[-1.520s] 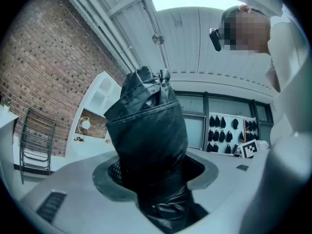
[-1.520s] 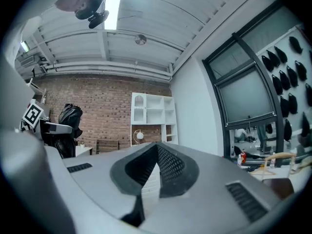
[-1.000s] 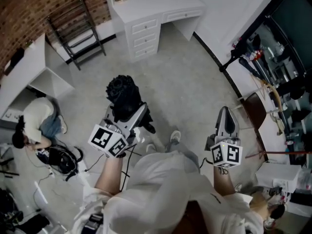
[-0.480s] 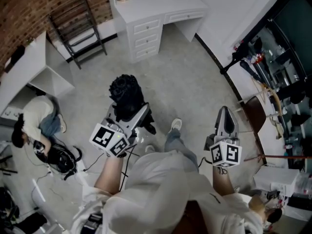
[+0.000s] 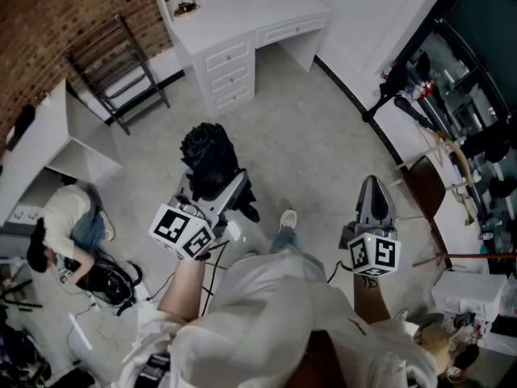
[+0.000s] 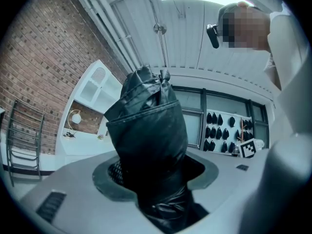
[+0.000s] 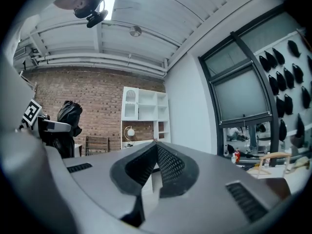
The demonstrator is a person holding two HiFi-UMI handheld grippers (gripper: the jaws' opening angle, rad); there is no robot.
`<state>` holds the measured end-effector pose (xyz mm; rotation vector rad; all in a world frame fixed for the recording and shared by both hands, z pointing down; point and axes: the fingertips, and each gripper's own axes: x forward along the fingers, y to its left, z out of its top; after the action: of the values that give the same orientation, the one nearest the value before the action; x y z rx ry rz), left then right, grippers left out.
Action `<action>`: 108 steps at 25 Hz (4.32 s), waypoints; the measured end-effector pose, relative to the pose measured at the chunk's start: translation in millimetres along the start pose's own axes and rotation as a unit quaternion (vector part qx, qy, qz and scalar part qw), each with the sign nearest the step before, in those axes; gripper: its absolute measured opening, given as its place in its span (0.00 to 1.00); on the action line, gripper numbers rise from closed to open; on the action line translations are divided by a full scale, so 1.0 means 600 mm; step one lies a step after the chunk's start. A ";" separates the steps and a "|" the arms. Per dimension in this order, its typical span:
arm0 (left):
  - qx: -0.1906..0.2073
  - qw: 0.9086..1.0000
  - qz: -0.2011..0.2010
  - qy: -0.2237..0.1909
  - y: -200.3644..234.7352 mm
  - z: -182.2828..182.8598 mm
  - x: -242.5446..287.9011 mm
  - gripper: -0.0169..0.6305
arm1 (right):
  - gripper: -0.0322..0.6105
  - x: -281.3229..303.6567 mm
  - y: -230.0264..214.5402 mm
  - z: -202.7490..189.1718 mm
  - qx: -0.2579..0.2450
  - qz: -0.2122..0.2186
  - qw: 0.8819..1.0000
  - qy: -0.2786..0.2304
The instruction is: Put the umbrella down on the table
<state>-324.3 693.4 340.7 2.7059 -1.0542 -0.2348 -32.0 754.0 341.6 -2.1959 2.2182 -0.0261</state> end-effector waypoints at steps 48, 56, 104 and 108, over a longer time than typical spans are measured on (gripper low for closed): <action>0.000 1.000 0.004 0.021 0.149 -0.009 0.663 0.45 | 0.08 0.524 -0.409 -0.007 0.015 -0.014 1.000 0.000; -0.007 1.000 -0.007 0.023 0.286 0.015 0.781 0.45 | 0.08 0.704 -0.393 -0.006 0.006 -0.015 1.000 0.006; -0.025 0.998 -0.017 0.051 0.655 0.062 1.346 0.45 | 0.08 1.381 -0.488 -0.003 0.019 0.011 0.999 0.024; -0.024 0.998 -0.006 0.050 0.681 0.066 1.419 0.45 | 0.08 1.456 -0.524 -0.007 0.021 0.027 0.999 0.027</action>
<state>23.3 -185.2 356.1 2.6515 -0.9930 -0.1245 273.1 -122.8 351.6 -2.1386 2.2808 -0.1301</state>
